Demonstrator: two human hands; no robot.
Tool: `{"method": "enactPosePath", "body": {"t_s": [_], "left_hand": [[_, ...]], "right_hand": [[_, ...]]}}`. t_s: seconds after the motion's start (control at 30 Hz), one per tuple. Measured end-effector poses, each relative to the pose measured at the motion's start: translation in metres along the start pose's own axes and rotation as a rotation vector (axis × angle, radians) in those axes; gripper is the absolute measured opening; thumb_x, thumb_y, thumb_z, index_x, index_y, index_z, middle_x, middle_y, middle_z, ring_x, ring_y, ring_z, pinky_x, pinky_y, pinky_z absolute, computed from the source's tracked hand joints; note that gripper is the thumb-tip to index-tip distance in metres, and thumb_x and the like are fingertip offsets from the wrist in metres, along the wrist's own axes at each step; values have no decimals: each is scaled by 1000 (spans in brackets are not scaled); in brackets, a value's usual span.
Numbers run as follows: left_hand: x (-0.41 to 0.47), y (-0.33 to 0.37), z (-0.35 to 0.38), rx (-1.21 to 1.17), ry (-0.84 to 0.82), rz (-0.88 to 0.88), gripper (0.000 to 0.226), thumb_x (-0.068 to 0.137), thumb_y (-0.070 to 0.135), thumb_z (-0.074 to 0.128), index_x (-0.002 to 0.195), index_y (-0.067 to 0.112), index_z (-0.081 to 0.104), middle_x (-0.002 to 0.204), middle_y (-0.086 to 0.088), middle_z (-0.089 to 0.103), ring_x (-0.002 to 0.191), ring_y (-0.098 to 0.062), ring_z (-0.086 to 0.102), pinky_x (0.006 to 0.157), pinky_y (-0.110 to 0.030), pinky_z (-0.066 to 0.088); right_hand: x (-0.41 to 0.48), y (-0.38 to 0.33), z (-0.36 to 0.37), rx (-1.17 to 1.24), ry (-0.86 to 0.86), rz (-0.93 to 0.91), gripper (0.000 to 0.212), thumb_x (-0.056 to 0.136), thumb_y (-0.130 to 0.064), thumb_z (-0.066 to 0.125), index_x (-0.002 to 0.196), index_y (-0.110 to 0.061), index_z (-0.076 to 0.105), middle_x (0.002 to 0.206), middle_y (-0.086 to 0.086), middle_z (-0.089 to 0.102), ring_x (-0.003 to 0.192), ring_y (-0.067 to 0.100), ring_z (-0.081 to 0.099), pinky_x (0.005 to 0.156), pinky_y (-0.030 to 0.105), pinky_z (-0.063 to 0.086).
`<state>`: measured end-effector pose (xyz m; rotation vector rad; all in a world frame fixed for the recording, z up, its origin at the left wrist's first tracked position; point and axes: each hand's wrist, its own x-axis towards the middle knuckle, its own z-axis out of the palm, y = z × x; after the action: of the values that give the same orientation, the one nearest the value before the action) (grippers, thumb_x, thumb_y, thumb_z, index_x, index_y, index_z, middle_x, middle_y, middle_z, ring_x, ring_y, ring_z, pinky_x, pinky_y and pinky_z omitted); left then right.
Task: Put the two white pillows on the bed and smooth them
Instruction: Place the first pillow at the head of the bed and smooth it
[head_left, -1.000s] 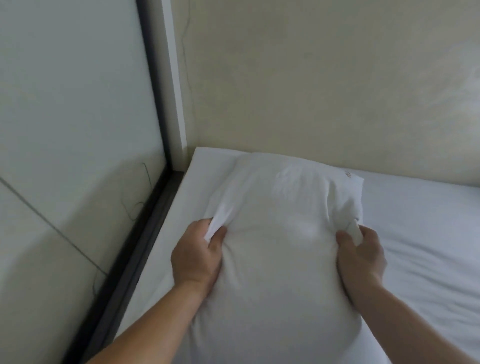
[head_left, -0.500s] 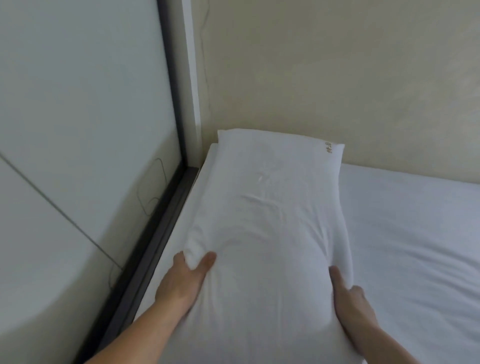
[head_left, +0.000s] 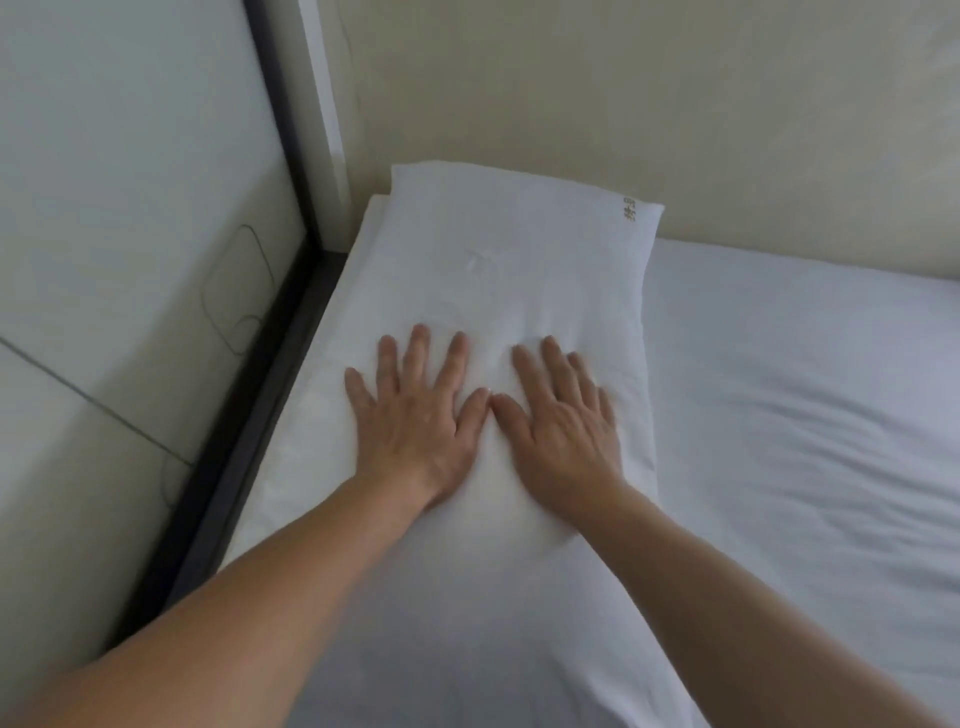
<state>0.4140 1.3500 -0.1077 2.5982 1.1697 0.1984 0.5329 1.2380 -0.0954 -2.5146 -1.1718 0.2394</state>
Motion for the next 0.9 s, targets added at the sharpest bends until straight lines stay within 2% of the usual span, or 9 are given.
{"method": "enactPosePath", "body": {"t_s": [0.13, 0.27, 0.33, 0.4, 0.43, 0.57, 0.63, 0.73, 0.9], "left_hand": [[-13, -17, 31, 154, -246, 6, 67, 80, 71, -8, 138, 45, -27, 154, 6, -30, 141, -24, -26, 110, -63, -6], [-36, -38, 25, 90, -305, -93, 74, 72, 77, -14, 138, 46, -28, 155, 5, -29, 141, -19, -25, 110, -62, -10], [-55, -40, 24, 65, -300, -122, 74, 72, 77, -16, 137, 45, -30, 155, 2, -27, 141, -19, -25, 110, -62, -10], [-72, -42, 23, 69, -320, -145, 72, 71, 77, -18, 132, 45, -36, 155, 0, -29, 141, -20, -27, 110, -63, -9], [-80, -43, 22, 90, -339, -154, 71, 69, 77, -20, 129, 45, -40, 154, -1, -31, 141, -20, -27, 110, -63, -9], [-105, -42, 16, 131, -409, -199, 71, 68, 76, -20, 127, 44, -41, 154, -4, -31, 141, -24, -26, 110, -64, -7], [-113, -33, 9, 119, -406, -219, 74, 69, 73, -19, 134, 41, -35, 156, -7, -26, 142, -28, -22, 111, -64, -5], [-133, -3, -1, 74, -288, -41, 73, 79, 69, -13, 144, 37, -22, 157, -8, -22, 143, -31, -18, 113, -59, -6], [-182, 68, -4, -108, -213, 366, 64, 90, 55, 6, 149, 31, -5, 160, -2, -8, 145, -22, -13, 116, -47, -10]], "right_hand": [[-4, 32, 13, -78, -243, 148, 64, 90, -65, 19, 148, -43, 3, 160, -12, -8, 146, 15, -10, 117, 50, -1], [-13, 53, -8, -36, -139, 510, 68, 91, -56, 25, 150, -33, 2, 162, -1, -3, 147, 27, 1, 115, 55, 9], [-37, 36, -2, -46, 36, 252, 66, 92, -58, 23, 149, -35, -1, 161, -4, -6, 147, 21, -3, 118, 48, 4], [-70, 20, 13, -31, -29, -19, 65, 90, -64, 15, 147, -42, -5, 159, -13, -10, 146, 13, -10, 116, 41, -4], [-84, 21, 19, -32, -105, -29, 65, 89, -66, 13, 147, -44, -7, 158, -15, -12, 146, 11, -11, 116, 41, -5], [-99, 66, 7, 25, -250, 554, 69, 90, -65, 13, 150, -34, 0, 162, -2, 2, 147, 23, 2, 117, 52, 9], [-113, 76, -7, -35, -196, 496, 70, 91, -64, 14, 151, -30, 2, 161, 2, 7, 147, 25, 7, 117, 49, 11], [-147, 76, -19, -77, -123, 273, 67, 92, -61, 16, 151, -31, 3, 161, 2, 9, 147, 21, 7, 118, 42, 11], [-211, 84, -38, -171, -149, 278, 64, 96, -54, 23, 151, -27, 5, 161, 3, 10, 147, 21, 7, 119, 40, 12]]}}
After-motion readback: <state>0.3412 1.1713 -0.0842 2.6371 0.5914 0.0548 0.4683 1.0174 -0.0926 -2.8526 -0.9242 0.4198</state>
